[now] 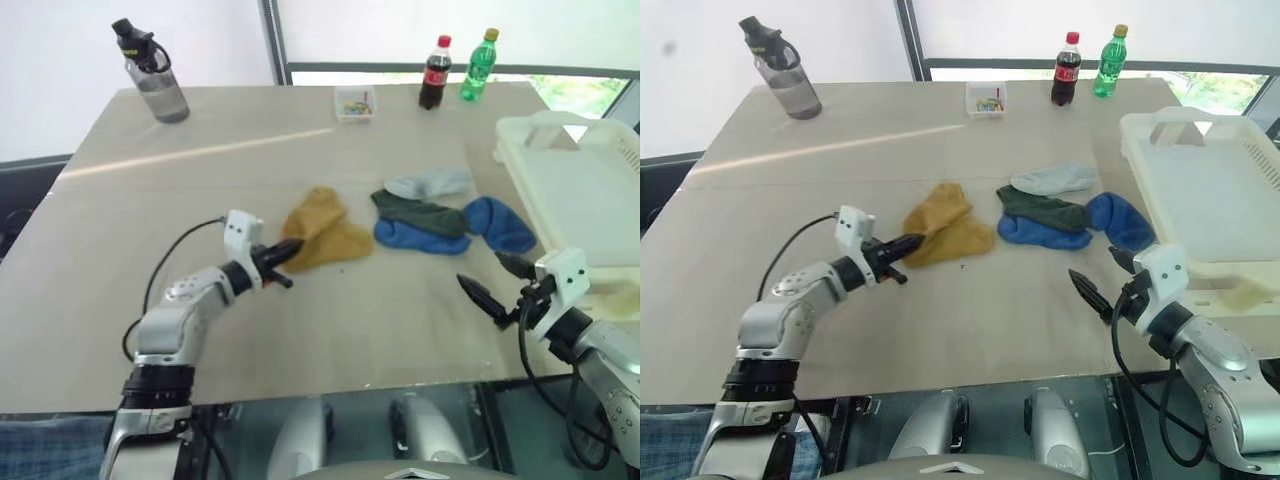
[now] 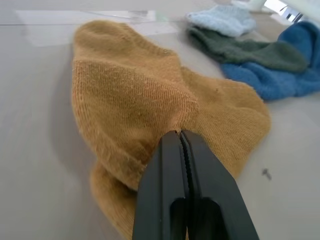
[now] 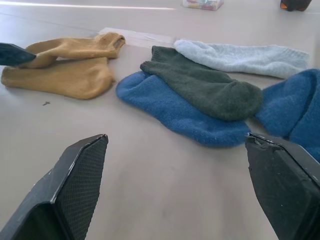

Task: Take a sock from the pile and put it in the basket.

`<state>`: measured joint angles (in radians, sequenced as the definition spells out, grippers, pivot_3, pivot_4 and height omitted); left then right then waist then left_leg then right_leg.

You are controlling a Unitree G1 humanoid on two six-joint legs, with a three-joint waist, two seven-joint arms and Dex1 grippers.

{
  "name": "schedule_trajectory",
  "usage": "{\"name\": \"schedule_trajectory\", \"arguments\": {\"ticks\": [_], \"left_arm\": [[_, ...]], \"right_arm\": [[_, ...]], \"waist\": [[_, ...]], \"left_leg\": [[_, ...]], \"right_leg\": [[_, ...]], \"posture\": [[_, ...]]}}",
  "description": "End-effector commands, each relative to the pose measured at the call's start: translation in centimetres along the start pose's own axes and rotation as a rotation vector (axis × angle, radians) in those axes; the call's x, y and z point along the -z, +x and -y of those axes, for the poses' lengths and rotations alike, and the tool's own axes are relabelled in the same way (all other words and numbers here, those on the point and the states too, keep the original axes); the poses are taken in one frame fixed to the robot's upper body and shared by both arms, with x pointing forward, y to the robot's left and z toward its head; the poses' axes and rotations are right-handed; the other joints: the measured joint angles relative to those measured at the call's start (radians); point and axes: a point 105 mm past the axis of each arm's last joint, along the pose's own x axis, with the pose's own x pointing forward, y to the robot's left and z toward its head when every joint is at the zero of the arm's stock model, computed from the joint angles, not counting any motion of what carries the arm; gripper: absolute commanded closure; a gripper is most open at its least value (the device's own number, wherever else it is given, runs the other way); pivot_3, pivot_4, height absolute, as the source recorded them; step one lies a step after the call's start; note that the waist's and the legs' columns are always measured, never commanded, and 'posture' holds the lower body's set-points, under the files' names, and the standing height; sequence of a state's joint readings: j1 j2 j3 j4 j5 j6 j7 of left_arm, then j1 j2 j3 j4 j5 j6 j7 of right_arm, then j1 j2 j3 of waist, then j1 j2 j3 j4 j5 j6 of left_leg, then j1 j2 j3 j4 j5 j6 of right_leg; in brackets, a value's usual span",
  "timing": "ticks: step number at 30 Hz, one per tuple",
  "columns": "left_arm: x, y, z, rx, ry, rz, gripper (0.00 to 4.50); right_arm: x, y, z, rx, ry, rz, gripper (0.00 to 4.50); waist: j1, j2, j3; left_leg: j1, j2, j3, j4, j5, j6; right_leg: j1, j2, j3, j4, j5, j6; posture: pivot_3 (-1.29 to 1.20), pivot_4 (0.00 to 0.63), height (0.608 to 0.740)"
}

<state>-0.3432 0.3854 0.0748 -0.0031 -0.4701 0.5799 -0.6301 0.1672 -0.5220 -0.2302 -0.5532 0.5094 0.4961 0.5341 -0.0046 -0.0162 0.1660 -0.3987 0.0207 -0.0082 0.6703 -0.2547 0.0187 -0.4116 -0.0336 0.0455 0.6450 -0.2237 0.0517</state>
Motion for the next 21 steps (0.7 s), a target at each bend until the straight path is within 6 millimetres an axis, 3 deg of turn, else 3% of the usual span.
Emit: {"name": "schedule_trajectory", "arguments": {"ticks": [1,5,8,9,10,12,18,21], "left_arm": [[-1.5,3.1,2.1,0.033,0.023,0.057,4.49],[-1.7,5.3,3.2,0.033,0.004,0.078,4.49],[-2.0,5.9,4.1,0.071,0.004,0.097,4.49],[-2.2,5.7,4.3,0.086,-0.002,0.108,3.92],[-2.4,5.5,4.3,0.098,-0.009,0.119,3.79],[-3.0,4.9,4.0,0.102,-0.009,0.142,3.06],[-5.1,2.6,2.8,0.104,-0.024,0.208,0.50],[-5.4,0.9,2.1,0.102,0.000,0.196,0.50]], "right_arm": [[-1.0,0.2,-0.1,0.001,-0.027,0.046,0.00],[-1.1,0.2,-0.1,0.001,-0.031,0.045,0.00],[-1.1,0.1,0.0,0.005,-0.033,0.048,0.00],[-1.2,0.1,0.1,0.008,-0.034,0.049,0.00],[-1.2,0.0,0.1,0.010,-0.034,0.049,0.00],[-1.2,0.0,0.1,0.011,-0.035,0.049,0.00],[-1.1,0.0,0.0,0.008,-0.032,0.048,0.00],[-1.0,0.5,-0.3,-0.004,-0.028,0.048,0.00]], "waist": [[0.004,0.000,0.000],[-0.008,0.000,0.000],[-0.010,0.000,0.000],[-0.010,0.000,0.000],[-0.009,0.000,0.000],[-0.009,0.000,0.000],[-0.009,0.000,0.000],[-0.009,0.000,0.000]], "left_leg": [[0.000,0.000,0.000,0.000,0.000,0.000],[0.000,-0.001,0.000,0.000,0.000,0.000],[0.000,0.000,0.001,-0.001,0.000,0.000],[0.000,0.000,0.000,-0.001,0.000,0.000],[0.000,0.000,0.000,-0.001,0.000,0.000],[0.000,0.000,0.000,-0.001,0.000,0.000],[0.000,0.000,0.000,-0.001,0.000,0.000],[0.000,0.000,0.000,-0.001,0.000,0.000]], "right_leg": [[0.000,0.000,0.000,0.000,0.000,0.000],[0.000,0.000,0.001,0.000,0.000,0.000],[0.000,0.001,0.001,0.000,0.000,0.000],[0.000,0.001,0.001,0.000,0.000,0.000],[0.000,0.001,0.001,0.000,0.000,0.000],[0.000,0.001,0.001,0.000,0.000,0.000],[0.000,0.001,0.001,0.000,0.000,0.000],[0.000,0.001,0.001,0.000,0.000,0.000]], "posture": [[0.00,0.150,0.740],[0.00,0.150,0.740],[0.00,0.150,0.740],[0.00,0.150,0.740],[0.00,0.150,0.740],[0.00,0.150,0.740],[0.00,0.150,0.740],[0.00,0.150,0.740]]}}
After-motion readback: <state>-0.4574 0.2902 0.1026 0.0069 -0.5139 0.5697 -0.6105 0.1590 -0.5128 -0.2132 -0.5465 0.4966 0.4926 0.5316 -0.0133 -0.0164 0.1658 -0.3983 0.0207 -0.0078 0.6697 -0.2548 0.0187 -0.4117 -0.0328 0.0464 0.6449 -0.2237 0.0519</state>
